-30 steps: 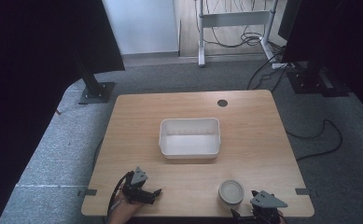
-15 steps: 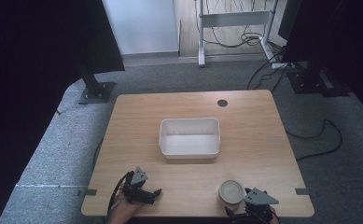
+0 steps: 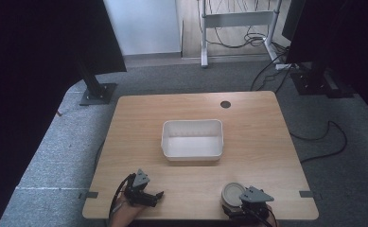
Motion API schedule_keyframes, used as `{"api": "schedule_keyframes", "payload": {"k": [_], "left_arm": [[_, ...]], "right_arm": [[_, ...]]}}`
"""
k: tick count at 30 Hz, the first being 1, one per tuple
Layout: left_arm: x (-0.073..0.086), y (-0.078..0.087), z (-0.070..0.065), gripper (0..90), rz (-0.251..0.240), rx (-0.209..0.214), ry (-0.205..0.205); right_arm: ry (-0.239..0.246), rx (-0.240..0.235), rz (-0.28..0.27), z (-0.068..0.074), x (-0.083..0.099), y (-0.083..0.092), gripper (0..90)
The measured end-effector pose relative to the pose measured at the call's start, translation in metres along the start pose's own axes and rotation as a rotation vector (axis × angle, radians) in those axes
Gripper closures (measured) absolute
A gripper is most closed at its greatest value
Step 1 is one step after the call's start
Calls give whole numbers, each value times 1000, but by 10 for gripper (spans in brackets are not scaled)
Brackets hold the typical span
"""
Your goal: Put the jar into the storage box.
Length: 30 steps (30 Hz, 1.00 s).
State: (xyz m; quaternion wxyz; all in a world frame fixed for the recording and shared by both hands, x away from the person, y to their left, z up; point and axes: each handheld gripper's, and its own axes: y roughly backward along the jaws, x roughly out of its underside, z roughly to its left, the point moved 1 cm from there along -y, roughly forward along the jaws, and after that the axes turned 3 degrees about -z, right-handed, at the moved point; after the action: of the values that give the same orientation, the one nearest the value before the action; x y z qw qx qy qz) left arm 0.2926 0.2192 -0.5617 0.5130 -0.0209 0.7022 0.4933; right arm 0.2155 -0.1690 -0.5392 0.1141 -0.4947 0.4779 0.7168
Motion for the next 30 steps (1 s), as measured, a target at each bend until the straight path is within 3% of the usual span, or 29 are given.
{"api": "schedule_keyframes", "payload": {"k": [8,17,30], "left_arm": [[0,0,0,12,0,0,0],[0,0,0,12,0,0,0],[0,0,0,12,0,0,0]], "right_arm": [[2,26,21,1,-2,-10,76],[-12,58,29,4,-4,-8,90],[-3,97,0,-1,-17,-3,90]]}}
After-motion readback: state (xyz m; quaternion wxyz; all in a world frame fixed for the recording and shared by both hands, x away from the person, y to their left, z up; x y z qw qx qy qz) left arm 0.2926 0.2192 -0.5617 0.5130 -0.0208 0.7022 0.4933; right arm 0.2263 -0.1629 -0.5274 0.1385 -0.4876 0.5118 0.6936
